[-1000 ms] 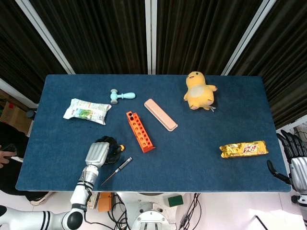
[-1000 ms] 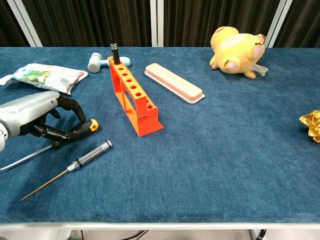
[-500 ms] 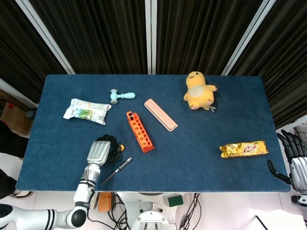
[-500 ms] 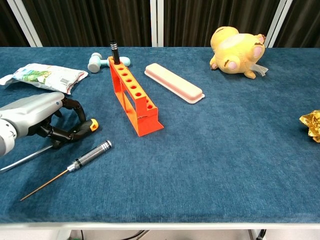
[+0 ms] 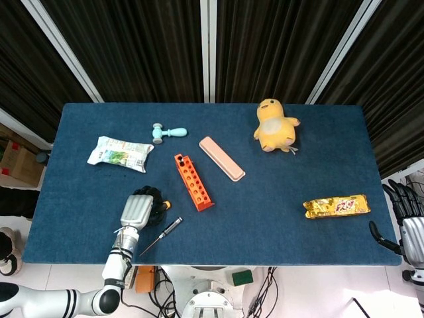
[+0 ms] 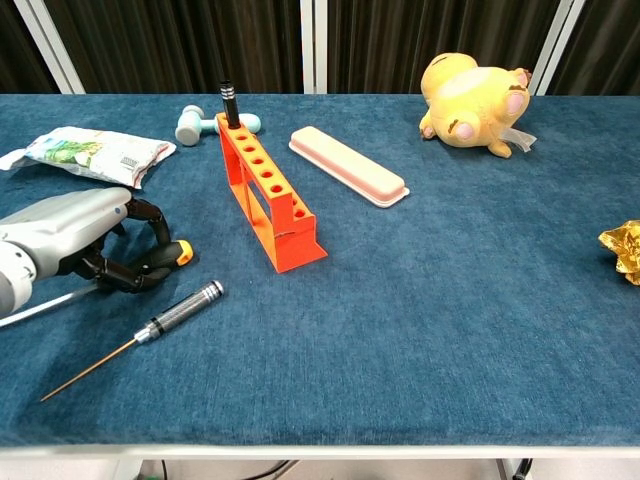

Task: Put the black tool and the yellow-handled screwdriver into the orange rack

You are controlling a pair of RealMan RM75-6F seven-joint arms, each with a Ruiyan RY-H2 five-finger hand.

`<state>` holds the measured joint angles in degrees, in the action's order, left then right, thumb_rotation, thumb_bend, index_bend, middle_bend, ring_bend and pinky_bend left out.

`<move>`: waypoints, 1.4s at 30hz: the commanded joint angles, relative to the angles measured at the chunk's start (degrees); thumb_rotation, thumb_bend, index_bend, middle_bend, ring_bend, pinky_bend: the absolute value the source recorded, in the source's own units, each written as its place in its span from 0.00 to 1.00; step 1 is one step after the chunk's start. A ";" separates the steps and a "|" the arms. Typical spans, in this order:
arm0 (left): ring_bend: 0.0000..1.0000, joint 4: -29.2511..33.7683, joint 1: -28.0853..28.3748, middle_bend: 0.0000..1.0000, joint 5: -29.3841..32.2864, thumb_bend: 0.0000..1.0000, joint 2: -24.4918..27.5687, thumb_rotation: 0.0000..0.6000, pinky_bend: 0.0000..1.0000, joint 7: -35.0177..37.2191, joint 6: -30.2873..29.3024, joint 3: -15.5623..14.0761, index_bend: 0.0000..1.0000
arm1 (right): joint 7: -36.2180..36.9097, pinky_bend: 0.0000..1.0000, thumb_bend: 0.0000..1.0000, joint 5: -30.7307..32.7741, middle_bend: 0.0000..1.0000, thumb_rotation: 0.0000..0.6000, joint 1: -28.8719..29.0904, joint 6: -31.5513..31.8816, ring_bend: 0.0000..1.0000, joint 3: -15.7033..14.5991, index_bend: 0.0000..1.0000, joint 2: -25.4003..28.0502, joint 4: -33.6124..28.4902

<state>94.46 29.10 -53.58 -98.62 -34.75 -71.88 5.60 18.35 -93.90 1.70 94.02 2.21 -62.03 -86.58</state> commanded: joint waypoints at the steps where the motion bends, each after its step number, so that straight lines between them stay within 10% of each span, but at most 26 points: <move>1: 0.14 0.03 -0.13 0.26 -0.51 0.33 -0.03 0.94 0.23 0.36 -0.20 0.17 0.50 | 0.07 0.00 0.40 0.02 0.00 1.00 -0.01 0.03 0.00 0.03 0.00 0.01 0.02; 42: 0.25 20.31 -7.98 0.44 -17.04 0.34 19.24 1.00 0.30 31.87 -7.20 9.18 0.65 | 1.46 0.00 0.40 -1.63 0.00 1.00 -0.03 0.80 0.00 -0.69 0.00 0.13 0.10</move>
<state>114.10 21.07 -70.18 -79.68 -2.28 -78.67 14.53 19.79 -95.53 1.68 94.81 1.52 -61.90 -86.50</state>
